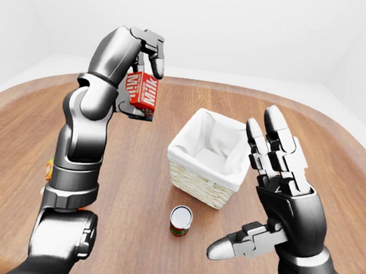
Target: Pick the milk and place it in the basket.
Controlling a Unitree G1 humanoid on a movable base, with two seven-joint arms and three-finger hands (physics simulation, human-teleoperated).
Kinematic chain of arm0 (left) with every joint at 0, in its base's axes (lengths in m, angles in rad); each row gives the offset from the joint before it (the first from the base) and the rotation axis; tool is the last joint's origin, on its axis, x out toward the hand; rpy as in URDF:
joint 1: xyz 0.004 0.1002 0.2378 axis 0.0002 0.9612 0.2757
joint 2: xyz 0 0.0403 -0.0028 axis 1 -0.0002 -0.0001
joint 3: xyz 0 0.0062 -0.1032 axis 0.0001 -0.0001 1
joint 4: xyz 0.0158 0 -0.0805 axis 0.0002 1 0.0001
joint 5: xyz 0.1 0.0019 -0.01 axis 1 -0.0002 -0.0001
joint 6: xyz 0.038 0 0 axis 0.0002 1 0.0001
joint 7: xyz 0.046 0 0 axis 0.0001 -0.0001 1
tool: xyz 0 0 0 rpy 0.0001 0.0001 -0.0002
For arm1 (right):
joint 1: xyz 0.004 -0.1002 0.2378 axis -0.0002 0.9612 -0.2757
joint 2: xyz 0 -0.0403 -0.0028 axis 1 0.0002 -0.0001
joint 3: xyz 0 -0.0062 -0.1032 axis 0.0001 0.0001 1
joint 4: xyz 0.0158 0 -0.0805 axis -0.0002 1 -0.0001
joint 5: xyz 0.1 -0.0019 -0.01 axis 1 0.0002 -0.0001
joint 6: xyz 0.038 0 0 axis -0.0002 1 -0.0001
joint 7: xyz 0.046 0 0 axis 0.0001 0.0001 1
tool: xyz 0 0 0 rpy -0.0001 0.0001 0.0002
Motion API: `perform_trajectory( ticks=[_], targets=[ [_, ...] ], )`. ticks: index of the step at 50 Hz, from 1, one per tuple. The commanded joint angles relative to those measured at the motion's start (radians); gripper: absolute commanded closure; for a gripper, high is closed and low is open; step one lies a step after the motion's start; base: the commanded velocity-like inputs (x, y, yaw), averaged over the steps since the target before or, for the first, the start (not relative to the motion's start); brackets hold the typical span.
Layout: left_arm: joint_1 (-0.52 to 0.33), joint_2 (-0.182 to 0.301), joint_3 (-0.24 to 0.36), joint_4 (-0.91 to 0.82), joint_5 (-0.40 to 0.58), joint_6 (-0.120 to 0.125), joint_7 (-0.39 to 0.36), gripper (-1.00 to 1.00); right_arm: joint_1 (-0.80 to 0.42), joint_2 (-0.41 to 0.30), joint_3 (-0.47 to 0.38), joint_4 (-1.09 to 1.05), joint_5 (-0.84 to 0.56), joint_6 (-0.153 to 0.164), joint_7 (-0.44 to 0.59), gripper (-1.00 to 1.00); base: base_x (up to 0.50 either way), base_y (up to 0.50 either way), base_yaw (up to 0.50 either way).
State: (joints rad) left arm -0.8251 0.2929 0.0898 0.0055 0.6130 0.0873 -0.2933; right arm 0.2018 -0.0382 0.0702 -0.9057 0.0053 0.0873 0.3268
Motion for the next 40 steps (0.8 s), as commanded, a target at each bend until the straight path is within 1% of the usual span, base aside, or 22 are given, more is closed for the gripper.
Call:
perform_trajectory(
  ticks=[1, 9, 14, 19, 21, 26, 31, 36, 40],
  targets=[
    [-0.049, -0.031, -0.015, -0.030, 0.007, 0.000, 0.016, 1.00, -0.002, 0.000, -0.003, -0.004, 0.001, 0.000, 0.001, -1.00, 0.00, 0.00, 0.00],
    [-0.061, -0.057, -0.029, -0.040, 0.022, 0.000, 0.006, 1.00, -0.006, 0.001, -0.006, -0.001, 0.003, 0.000, 0.001, -1.00, 0.00, 0.00, 0.00],
    [-0.062, -0.078, -0.040, -0.027, 0.024, 0.000, 0.016, 1.00, -0.004, 0.001, -0.001, -0.002, -0.002, 0.000, 0.001, -1.00, 0.00, 0.00, 0.00],
    [-0.073, -0.104, -0.056, -0.030, 0.038, 0.000, 0.012, 1.00, -0.006, 0.001, -0.003, -0.003, 0.000, 0.000, 0.000, -1.00, 0.00, 0.00, 0.00],
    [-0.083, -0.121, -0.063, -0.030, 0.036, 0.000, 0.015, 1.00, -0.004, 0.001, -0.003, -0.001, -0.001, 0.000, 0.001, -1.00, 0.00, 0.00, 0.00],
    [-0.073, -0.136, -0.071, -0.012, 0.037, 0.000, 0.029, 1.00, -0.008, 0.001, -0.012, 0.004, 0.005, 0.000, 0.003, -1.00, 0.00, 0.00, 0.00],
    [-0.075, -0.153, -0.081, -0.007, 0.042, 0.000, 0.032, 1.00, -0.002, 0.001, -0.003, 0.009, -0.002, 0.000, 0.003, -1.00, 0.00, 0.00, 0.00],
    [-0.074, -0.180, -0.094, -0.011, 0.050, 0.000, 0.034, 1.00, -0.004, 0.001, -0.007, 0.010, 0.000, 0.000, 0.003, -1.00, 0.00, 0.00, 0.00],
    [-0.069, -0.189, -0.097, 0.005, 0.048, 0.000, 0.042, 1.00, -0.005, 0.001, -0.009, 0.010, 0.001, 0.000, 0.003, -1.00, 0.00, 0.00, 0.00]
  ],
)
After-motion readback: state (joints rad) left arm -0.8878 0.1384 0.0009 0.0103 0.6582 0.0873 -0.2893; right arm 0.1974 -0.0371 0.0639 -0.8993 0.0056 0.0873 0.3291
